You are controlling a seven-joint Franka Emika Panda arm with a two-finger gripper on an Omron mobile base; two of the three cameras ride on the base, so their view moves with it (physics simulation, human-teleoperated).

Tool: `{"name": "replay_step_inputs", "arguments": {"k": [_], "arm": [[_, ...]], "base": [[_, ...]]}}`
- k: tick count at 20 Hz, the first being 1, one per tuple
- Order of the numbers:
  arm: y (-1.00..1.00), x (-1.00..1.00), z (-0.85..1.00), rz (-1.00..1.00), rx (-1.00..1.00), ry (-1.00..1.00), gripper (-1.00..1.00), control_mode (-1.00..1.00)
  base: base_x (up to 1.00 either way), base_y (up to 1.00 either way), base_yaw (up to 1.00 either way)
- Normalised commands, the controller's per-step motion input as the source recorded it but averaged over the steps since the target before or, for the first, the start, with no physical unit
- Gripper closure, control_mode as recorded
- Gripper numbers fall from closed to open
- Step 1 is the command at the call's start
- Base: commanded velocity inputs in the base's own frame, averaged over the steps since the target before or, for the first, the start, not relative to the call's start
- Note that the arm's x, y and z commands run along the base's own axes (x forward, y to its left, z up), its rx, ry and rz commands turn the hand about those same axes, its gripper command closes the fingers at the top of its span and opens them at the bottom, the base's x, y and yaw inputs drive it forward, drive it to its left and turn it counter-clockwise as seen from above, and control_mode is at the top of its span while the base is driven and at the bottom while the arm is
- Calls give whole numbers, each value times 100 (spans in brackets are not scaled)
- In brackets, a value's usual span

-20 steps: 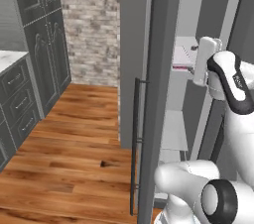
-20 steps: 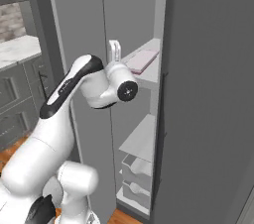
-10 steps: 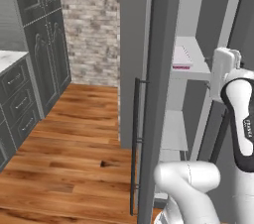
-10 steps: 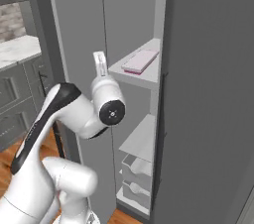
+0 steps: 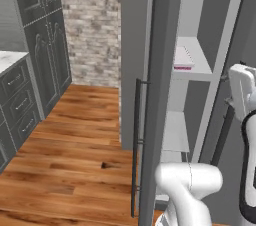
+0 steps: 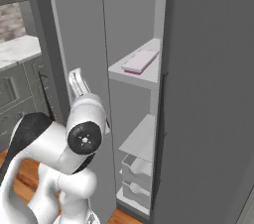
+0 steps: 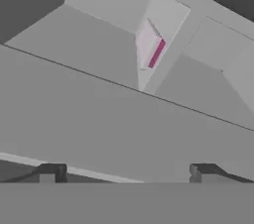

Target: The ice cube tray has been filled with water. Take the tray and place it in the freezer to make ice. Close the freezer door after placing the tray.

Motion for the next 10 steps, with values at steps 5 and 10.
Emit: {"name": "replay_step_inputs", "arguments": {"k": [5, 10], "arm": [[0, -96, 8, 0, -42, 9, -100, -100], [0, -87, 8, 0, -48, 0, -100, -100]], "base": [[0, 0, 0], [0, 0, 0]]}}
